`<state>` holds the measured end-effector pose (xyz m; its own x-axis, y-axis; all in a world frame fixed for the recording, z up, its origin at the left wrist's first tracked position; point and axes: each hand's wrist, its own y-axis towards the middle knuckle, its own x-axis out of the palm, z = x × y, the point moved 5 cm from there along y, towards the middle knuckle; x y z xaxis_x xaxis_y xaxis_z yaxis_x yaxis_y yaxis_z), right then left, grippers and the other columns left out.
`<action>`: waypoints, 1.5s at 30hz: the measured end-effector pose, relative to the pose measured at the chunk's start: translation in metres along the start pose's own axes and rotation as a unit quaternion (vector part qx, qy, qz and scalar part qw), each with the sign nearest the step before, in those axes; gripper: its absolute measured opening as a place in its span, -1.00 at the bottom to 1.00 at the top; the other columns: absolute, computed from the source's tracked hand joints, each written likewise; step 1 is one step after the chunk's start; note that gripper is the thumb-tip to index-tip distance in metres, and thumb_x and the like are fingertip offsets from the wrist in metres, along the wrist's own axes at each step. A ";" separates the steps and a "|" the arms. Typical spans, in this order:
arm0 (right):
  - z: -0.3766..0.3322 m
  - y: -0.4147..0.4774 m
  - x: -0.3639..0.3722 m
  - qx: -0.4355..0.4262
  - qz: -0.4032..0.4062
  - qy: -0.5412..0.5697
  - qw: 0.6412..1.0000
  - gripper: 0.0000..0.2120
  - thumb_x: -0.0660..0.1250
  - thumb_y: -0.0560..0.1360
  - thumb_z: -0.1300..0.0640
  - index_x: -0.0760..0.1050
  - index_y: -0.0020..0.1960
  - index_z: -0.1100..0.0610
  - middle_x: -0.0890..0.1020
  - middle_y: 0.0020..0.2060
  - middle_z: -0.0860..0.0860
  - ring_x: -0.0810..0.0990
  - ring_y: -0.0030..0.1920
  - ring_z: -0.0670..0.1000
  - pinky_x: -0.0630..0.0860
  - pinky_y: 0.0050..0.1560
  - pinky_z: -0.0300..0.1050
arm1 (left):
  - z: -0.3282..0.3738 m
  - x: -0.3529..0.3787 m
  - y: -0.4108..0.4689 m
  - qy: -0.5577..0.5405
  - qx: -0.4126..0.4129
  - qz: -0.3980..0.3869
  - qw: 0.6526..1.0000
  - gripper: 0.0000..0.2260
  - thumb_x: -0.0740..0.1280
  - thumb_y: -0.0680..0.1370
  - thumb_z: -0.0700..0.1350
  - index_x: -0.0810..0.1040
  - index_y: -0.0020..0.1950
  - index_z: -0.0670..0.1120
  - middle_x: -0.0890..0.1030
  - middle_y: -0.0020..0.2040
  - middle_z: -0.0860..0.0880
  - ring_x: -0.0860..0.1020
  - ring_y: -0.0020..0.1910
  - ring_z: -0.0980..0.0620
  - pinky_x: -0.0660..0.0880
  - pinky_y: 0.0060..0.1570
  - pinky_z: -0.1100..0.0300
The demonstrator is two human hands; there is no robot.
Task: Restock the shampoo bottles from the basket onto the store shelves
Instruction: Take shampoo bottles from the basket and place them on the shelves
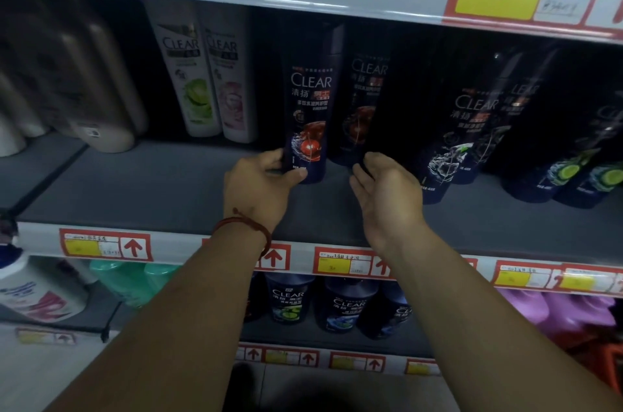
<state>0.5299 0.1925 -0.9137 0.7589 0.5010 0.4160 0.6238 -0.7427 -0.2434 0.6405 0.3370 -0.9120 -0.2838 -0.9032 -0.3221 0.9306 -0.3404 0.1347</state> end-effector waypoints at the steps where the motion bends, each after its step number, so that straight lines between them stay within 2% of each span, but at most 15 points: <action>1: 0.002 0.001 0.001 -0.014 0.008 -0.041 0.999 -0.83 0.26 0.60 0.28 0.50 0.16 0.31 0.58 0.17 0.34 0.54 0.31 0.26 0.41 0.42 0.18 | 0.000 0.000 0.000 0.000 0.000 -0.002 1.000 -0.63 0.53 0.45 -0.07 0.62 0.26 0.03 0.60 -0.05 0.19 0.59 -0.04 0.22 0.47 0.11 0.33; 4: 0.005 0.000 0.001 -0.053 0.031 -0.124 0.990 -0.71 0.30 0.58 0.28 0.52 0.30 0.24 0.65 0.09 0.10 0.64 0.14 0.03 0.54 0.30 -0.02 | 0.000 0.001 -0.001 -0.004 0.003 -0.009 1.000 -0.63 0.51 0.47 -0.08 0.61 0.27 0.03 0.60 -0.02 0.16 0.59 -0.02 0.20 0.48 0.16 0.26; 8: 0.008 0.005 -0.002 -0.065 0.038 -0.150 0.986 -0.68 0.31 0.59 0.27 0.53 0.33 0.22 0.67 0.08 0.08 0.65 0.12 0.00 0.55 0.28 -0.04 | 0.000 -0.001 -0.001 0.002 0.008 -0.013 1.000 -0.61 0.51 0.48 -0.07 0.59 0.30 0.02 0.62 0.03 0.13 0.54 -0.11 0.31 0.47 0.13 0.29; 10: 0.007 0.004 -0.002 -0.062 0.033 -0.149 0.986 -0.69 0.30 0.59 0.29 0.53 0.33 0.23 0.67 0.06 0.09 0.64 0.13 0.01 0.56 0.28 -0.05 | 0.002 -0.002 -0.001 0.011 0.007 -0.014 1.000 -0.57 0.51 0.48 -0.07 0.56 0.33 0.00 0.64 0.13 0.05 0.56 -0.07 0.24 0.47 0.12 0.30; 12: 0.006 0.004 -0.001 -0.061 0.021 -0.157 0.985 -0.69 0.30 0.58 0.29 0.52 0.32 0.23 0.67 0.03 0.10 0.65 0.12 0.02 0.56 0.28 -0.04 | 0.005 -0.002 -0.004 0.026 -0.003 -0.027 0.999 -0.47 0.50 0.48 -0.07 0.46 0.42 -0.06 0.60 0.23 0.01 0.55 0.02 0.17 0.45 0.06 0.38; 15: -0.003 -0.003 -0.003 -0.091 -0.010 -0.231 0.969 -0.72 0.33 0.59 0.20 0.55 0.29 0.17 0.67 0.00 0.03 0.65 0.08 -0.02 0.57 0.26 -0.02 | 0.012 -0.006 -0.017 0.069 0.010 -0.049 0.996 -0.41 0.51 0.48 -0.06 0.39 0.45 -0.12 0.55 0.17 0.05 0.52 0.06 0.16 0.39 -0.12 0.58; 17: -0.016 -0.016 -0.006 -0.142 -0.034 -0.331 0.932 -0.71 0.33 0.61 0.08 0.55 0.31 0.13 0.68 0.02 -0.03 0.63 0.07 -0.07 0.55 0.27 -0.03 | 0.020 -0.012 -0.033 0.122 0.054 -0.046 0.990 -0.50 0.49 0.49 -0.01 0.45 0.39 -0.07 0.57 0.19 0.06 0.53 0.13 0.13 0.45 0.06 0.42; 19: -0.032 -0.032 -0.013 -0.190 -0.061 -0.441 0.875 -0.61 0.33 0.61 -0.01 0.48 0.39 0.09 0.63 0.20 -0.02 0.58 0.21 -0.05 0.50 0.32 -0.08 | 0.025 -0.017 -0.054 0.180 0.076 -0.044 0.980 -0.53 0.44 0.51 0.06 0.47 0.38 -0.01 0.57 0.27 0.03 0.53 0.23 0.04 0.45 0.21 0.23; 23: -0.064 -0.071 -0.050 -0.245 -0.094 -0.588 0.765 -0.49 0.40 0.56 -0.03 0.40 0.46 0.06 0.57 0.31 0.04 0.55 0.28 0.07 0.47 0.24 -0.10 | 0.046 -0.008 -0.104 0.286 0.120 -0.102 0.945 -0.44 0.39 0.52 0.13 0.38 0.46 -0.02 0.48 0.37 -0.06 0.44 0.33 -0.08 0.40 0.35 0.07; 25: -0.084 -0.091 -0.079 -0.244 -0.092 -0.636 0.726 -0.44 0.42 0.54 -0.02 0.38 0.48 0.06 0.53 0.37 0.06 0.52 0.32 0.11 0.43 0.23 -0.11 | 0.065 0.008 -0.130 0.344 0.165 -0.155 0.911 -0.41 0.35 0.54 0.14 0.30 0.50 -0.01 0.39 0.44 -0.06 0.33 0.41 -0.10 0.32 0.41 0.02; 28: -0.115 -0.119 -0.130 -0.236 -0.071 -0.684 0.686 -0.39 0.45 0.51 -0.03 0.36 0.50 0.06 0.49 0.42 0.05 0.48 0.37 0.12 0.39 0.27 -0.10 | 0.097 0.038 -0.165 0.354 0.204 -0.204 0.890 -0.39 0.35 0.54 0.16 0.26 0.53 0.00 0.36 0.46 -0.04 0.29 0.44 -0.08 0.30 0.41 0.01; 31: -0.148 -0.150 -0.184 -0.220 -0.032 -0.702 0.677 -0.35 0.49 0.48 -0.03 0.37 0.50 0.07 0.51 0.41 0.06 0.47 0.38 0.12 0.35 0.28 -0.14 | 0.132 0.076 -0.195 0.339 0.246 -0.238 0.876 -0.37 0.38 0.52 0.14 0.28 0.51 -0.03 0.39 0.43 -0.06 0.32 0.40 -0.09 0.32 0.37 0.05; 37: -0.206 -0.217 -0.299 -0.183 0.086 -0.698 0.687 -0.32 0.56 0.40 -0.03 0.43 0.45 0.07 0.59 0.30 0.11 0.55 0.28 0.14 0.40 0.15 -0.12 | 0.190 0.169 -0.256 0.329 0.329 -0.317 0.826 -0.36 0.42 0.48 0.16 0.33 0.48 -0.02 0.45 0.36 -0.09 0.40 0.35 -0.13 0.35 0.33 0.06; 42: -0.224 -0.256 -0.396 -0.121 0.154 -0.698 0.689 -0.29 0.57 0.39 -0.04 0.41 0.46 0.06 0.57 0.34 0.06 0.54 0.30 0.09 0.38 0.22 -0.13 | 0.208 0.258 -0.313 0.294 0.394 -0.393 0.777 -0.40 0.41 0.41 0.21 0.44 0.36 -0.04 0.54 0.23 -0.10 0.49 0.24 -0.16 0.43 0.21 0.01; 45: -0.228 -0.271 -0.451 -0.084 0.193 -0.687 0.695 -0.31 0.58 0.37 -0.02 0.43 0.44 0.03 0.55 0.35 0.00 0.52 0.33 0.05 0.37 0.20 -0.19 | 0.211 0.311 -0.347 0.294 0.412 -0.431 0.747 -0.38 0.42 0.40 0.24 0.42 0.38 0.01 0.53 0.22 -0.09 0.50 0.23 -0.14 0.43 0.22 0.01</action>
<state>-0.0241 0.0665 -0.8358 0.3980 0.1149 -0.9102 0.3804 -0.9235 0.0498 0.1806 0.1193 -0.8610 -0.3198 -0.0667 -0.9451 -0.0659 -0.9935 0.0924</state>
